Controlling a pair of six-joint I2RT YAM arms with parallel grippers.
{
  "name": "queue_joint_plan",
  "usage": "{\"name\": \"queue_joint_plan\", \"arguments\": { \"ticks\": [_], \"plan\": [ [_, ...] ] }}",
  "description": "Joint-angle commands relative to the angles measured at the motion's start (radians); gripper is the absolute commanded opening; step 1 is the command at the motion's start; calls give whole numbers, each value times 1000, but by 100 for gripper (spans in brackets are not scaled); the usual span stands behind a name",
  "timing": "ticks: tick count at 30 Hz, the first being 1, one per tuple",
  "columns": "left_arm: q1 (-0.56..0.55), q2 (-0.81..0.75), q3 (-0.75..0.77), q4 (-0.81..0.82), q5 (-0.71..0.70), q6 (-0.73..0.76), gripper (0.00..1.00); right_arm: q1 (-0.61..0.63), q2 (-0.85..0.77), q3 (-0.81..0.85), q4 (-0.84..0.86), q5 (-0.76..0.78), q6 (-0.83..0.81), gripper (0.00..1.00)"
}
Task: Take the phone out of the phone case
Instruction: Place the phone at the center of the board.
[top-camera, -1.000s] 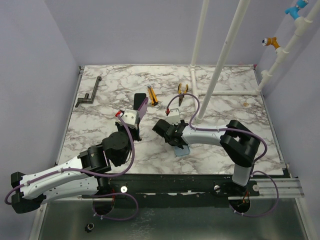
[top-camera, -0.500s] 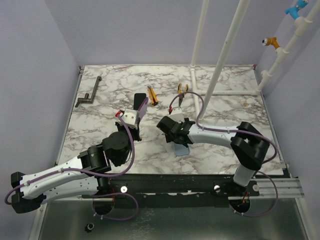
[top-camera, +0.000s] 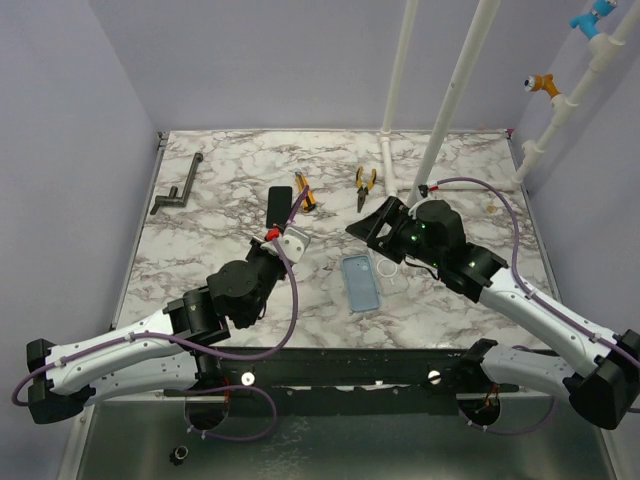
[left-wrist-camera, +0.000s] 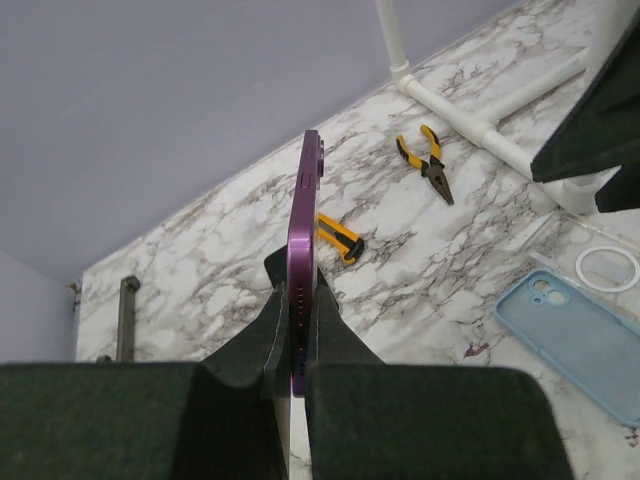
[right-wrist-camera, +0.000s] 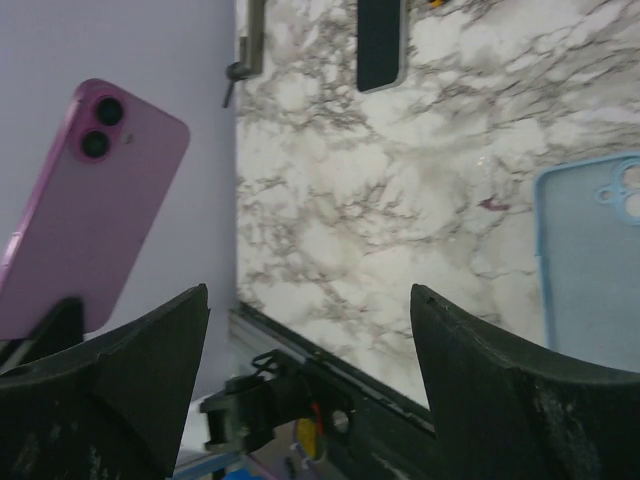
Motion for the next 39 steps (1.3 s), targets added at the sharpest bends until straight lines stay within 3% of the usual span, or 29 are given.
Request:
{"name": "queue_joint_plan", "arguments": {
  "ticks": [1,11,23,35,39],
  "plan": [
    [-2,-6,1,119,175,324,0,-26,-53,-12,149,-194,198,85],
    [-4,-16,-152,293,281,542,0,-40,23,29,199,-254,273,85],
    [-10,-71,-254,407,281,747,0,-49,118,39,310,-325,363,81],
    [-18,19,-260,474,292,794,0,-49,218,121,351,-395,361,70],
    [-19,37,-256,486,295,788,0,-49,258,138,362,-439,356,54]
  ]
}}
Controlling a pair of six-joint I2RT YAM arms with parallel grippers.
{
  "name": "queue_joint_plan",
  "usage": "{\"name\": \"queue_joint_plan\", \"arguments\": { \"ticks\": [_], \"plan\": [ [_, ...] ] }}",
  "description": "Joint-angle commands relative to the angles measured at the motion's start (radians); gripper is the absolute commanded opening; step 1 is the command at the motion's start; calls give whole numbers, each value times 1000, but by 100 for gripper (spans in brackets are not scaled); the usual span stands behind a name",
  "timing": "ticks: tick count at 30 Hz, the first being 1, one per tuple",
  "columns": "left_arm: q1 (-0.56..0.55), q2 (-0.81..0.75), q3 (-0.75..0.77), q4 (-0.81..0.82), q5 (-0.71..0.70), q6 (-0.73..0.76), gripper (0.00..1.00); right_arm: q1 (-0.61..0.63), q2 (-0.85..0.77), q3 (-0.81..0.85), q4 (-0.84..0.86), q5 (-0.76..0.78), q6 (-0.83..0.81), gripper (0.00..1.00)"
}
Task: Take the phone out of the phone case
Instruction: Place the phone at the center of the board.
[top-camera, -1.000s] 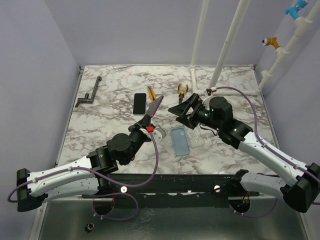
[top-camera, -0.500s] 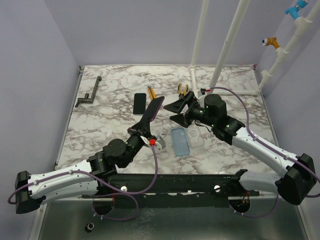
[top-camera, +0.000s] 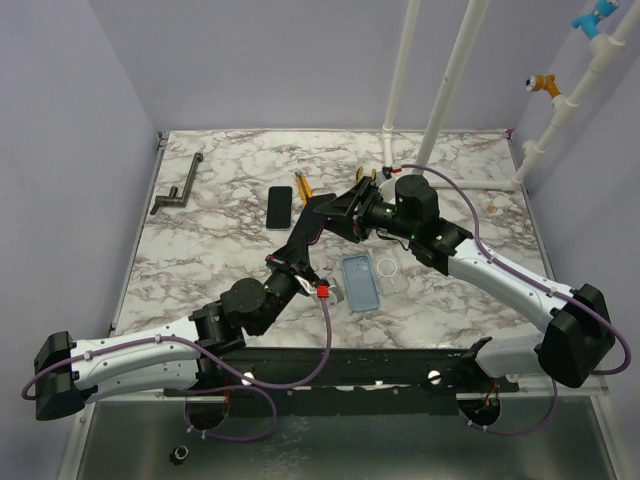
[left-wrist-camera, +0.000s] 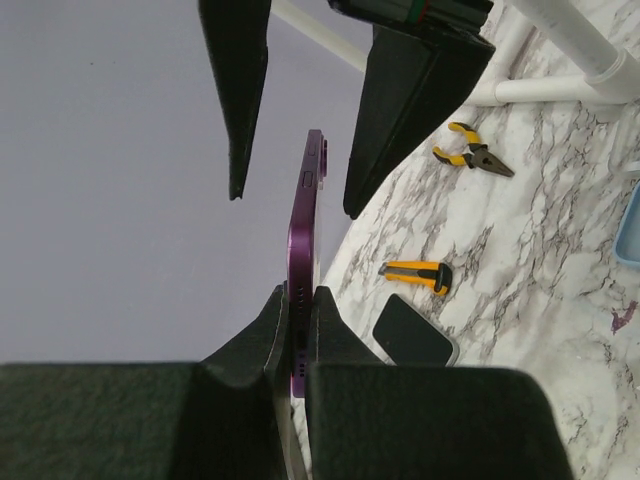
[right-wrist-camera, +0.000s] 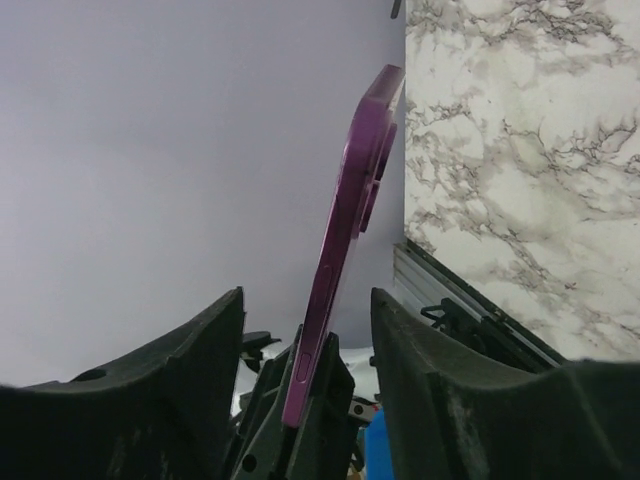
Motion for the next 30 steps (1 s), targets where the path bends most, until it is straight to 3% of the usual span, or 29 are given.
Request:
{"name": "queue_joint_plan", "arguments": {
  "ticks": [1,4,10,12,14,18,24,27,30],
  "plan": [
    [-6,13,7,97,23,20,0,-8,50,33,53,-88,-8,49],
    [-6,26,10,103,22,16,0,-7,76,21,112,-142,19,35],
    [-10,32,8,114,10,9,0,-7,46,-18,116,-124,11,17],
    [-11,30,10,114,-4,-14,17,-7,24,-37,109,-110,-10,8],
    [-10,24,14,114,-22,-59,42,-7,-7,-57,86,-79,-40,1],
    [-10,-3,4,98,-51,-174,70,-7,-91,-113,66,-13,-107,0],
    [-8,-41,5,-21,-66,-409,83,-7,-253,-192,50,88,-239,0],
    [-6,-51,58,-162,-60,-617,91,-7,-332,-226,42,119,-349,0],
    [21,-66,113,-280,72,-803,94,-7,-407,-264,45,127,-449,0]
  ]
}}
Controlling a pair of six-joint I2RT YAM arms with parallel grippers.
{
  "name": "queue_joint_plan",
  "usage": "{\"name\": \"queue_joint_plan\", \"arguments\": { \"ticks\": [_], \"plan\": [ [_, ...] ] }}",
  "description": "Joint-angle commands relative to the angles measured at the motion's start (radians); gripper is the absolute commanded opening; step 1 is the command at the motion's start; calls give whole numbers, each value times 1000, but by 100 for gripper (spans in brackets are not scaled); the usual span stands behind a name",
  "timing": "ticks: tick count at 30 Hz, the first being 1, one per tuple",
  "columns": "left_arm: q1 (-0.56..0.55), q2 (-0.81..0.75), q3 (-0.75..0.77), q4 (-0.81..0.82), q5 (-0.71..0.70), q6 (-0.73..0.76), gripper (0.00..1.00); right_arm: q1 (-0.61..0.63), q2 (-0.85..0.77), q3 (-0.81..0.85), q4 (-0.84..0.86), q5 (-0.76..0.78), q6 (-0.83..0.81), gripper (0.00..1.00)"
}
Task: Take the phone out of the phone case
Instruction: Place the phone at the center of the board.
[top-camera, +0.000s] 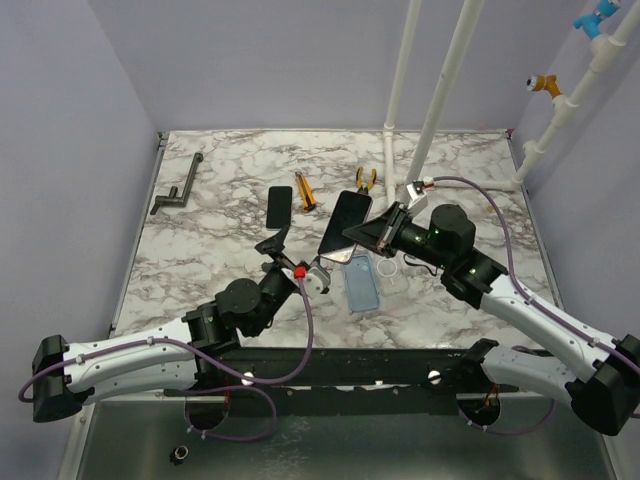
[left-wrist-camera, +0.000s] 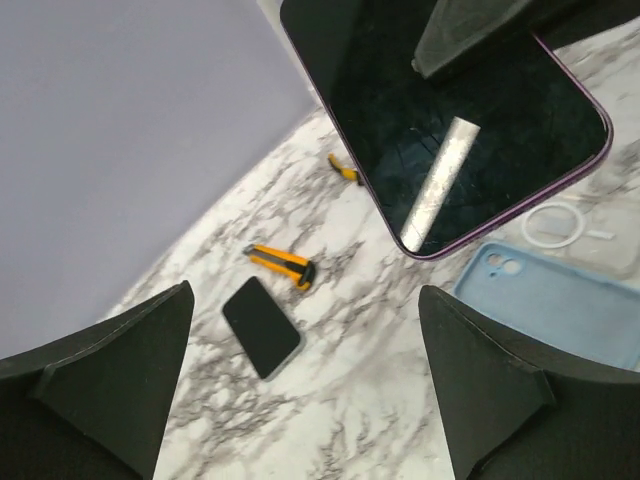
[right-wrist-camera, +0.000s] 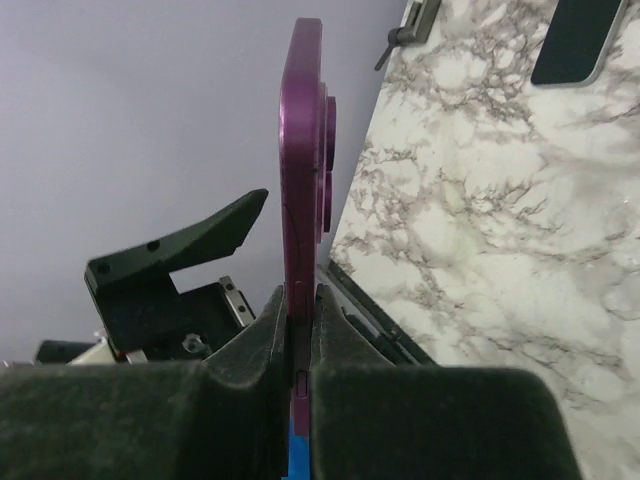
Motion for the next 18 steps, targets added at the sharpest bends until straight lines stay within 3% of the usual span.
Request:
{"name": "queue_joint_plan", "arguments": {
  "ticks": [1,6,10,15,18],
  "plan": [
    [44,-34,104,-199,171,-408,96,-7,-108,-47,26,62,-192,0],
    [187,-55,163,-205,529,-716,98,-7,-192,-103,89,45,-253,0],
    [378,-5,204,-171,890,-953,97,-7,-227,-122,119,-19,-294,0],
    [536,131,191,99,1292,-1294,90,-8,-260,-156,212,-108,-324,0],
    [554,218,180,266,1392,-1433,86,-7,-266,-173,279,-147,-307,0]
  ]
}}
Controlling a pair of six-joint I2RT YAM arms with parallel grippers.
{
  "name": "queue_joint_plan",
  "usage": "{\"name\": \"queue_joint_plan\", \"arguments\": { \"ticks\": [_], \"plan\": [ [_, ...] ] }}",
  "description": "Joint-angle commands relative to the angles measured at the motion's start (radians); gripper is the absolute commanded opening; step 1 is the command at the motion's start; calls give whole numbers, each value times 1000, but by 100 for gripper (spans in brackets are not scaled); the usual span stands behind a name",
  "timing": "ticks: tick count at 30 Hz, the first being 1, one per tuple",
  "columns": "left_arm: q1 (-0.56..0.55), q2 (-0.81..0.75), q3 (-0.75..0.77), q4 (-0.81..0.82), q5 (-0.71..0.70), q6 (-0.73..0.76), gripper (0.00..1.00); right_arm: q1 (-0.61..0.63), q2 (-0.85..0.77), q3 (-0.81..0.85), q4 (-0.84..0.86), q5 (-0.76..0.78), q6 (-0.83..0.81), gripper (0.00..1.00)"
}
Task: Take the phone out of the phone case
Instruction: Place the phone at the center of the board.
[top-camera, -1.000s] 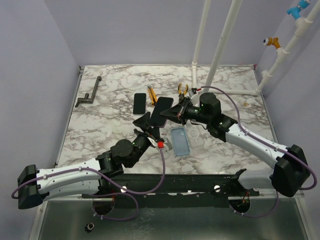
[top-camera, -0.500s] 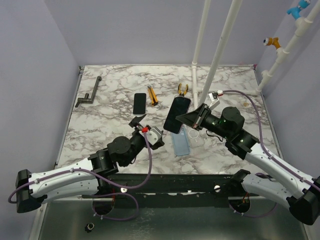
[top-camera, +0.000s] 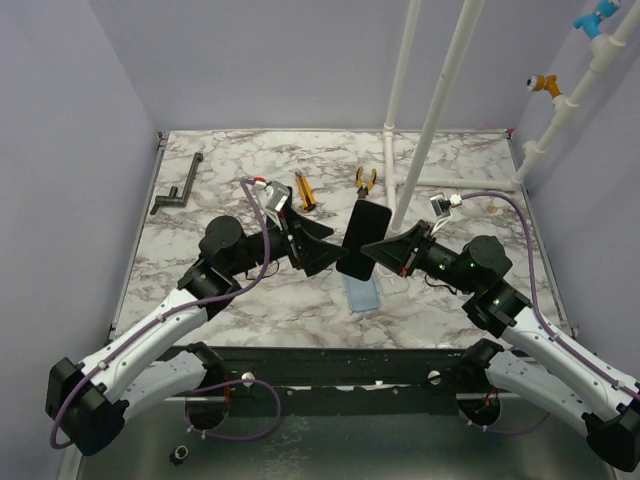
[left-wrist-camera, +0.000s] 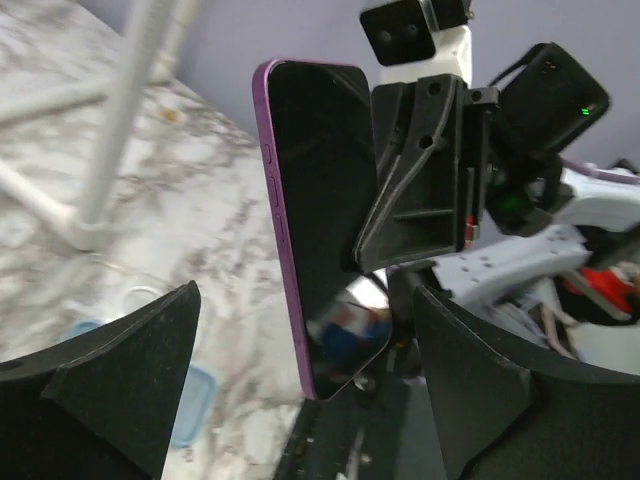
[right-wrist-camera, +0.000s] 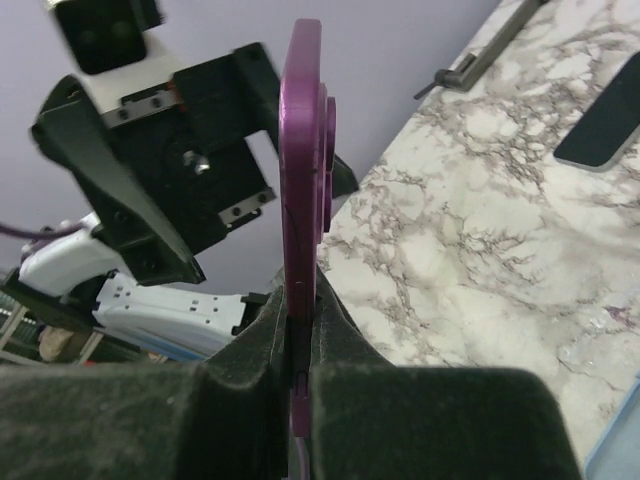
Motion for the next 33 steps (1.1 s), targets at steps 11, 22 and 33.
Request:
{"name": "queue_joint_plan", "arguments": {
  "ticks": [11,22,33],
  "plan": [
    [33,191,-18,362,429,-451,55,-3,21,-23,280,-132,4,0],
    [33,203,-37,368,427,-456,0,-3,59,-21,317,-131,15,0],
    [245,72,48,-160,214,-202,0,-3,-34,77,-208,121,-72,94]
  ]
}}
